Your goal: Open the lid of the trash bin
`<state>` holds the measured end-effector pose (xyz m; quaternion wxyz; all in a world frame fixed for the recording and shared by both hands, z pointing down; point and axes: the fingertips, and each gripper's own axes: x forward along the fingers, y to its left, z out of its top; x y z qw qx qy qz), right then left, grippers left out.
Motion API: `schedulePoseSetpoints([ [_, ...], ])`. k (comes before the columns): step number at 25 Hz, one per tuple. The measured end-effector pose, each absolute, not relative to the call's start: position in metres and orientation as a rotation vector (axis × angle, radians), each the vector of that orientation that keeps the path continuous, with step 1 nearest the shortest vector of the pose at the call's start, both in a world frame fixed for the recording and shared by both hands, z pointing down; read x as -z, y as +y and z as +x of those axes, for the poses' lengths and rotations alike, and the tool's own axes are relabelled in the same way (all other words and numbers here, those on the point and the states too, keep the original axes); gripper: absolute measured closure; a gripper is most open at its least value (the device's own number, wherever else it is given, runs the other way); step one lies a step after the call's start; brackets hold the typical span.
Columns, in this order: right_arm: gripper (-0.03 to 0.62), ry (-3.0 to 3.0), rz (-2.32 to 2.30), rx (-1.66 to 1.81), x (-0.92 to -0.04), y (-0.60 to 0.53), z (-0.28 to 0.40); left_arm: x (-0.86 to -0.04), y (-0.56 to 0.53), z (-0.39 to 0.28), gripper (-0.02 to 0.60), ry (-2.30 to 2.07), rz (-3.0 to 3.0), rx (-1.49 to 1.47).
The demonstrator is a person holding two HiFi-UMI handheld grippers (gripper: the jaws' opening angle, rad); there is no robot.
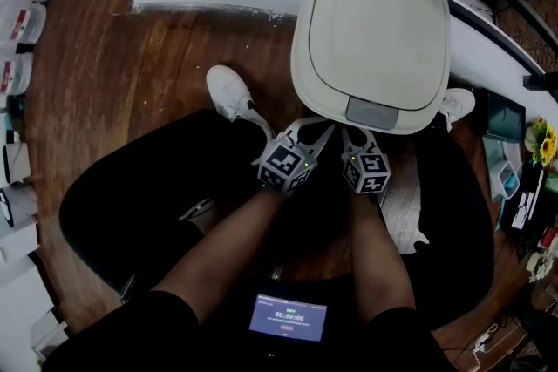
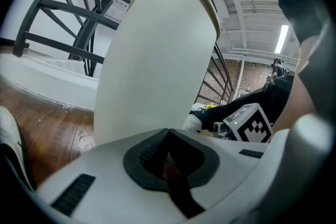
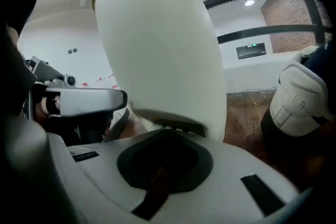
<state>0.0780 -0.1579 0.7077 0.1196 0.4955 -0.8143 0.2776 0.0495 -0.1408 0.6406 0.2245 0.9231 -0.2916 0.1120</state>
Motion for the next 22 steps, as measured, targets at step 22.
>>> schedulePoseSetpoints([
  [22, 0.597, -2.214, 1.506, -0.898, -0.738, -0.196, 0.062, -0.645, -0.154, 0.047, 0.548, -0.781, 2.535, -0.324],
])
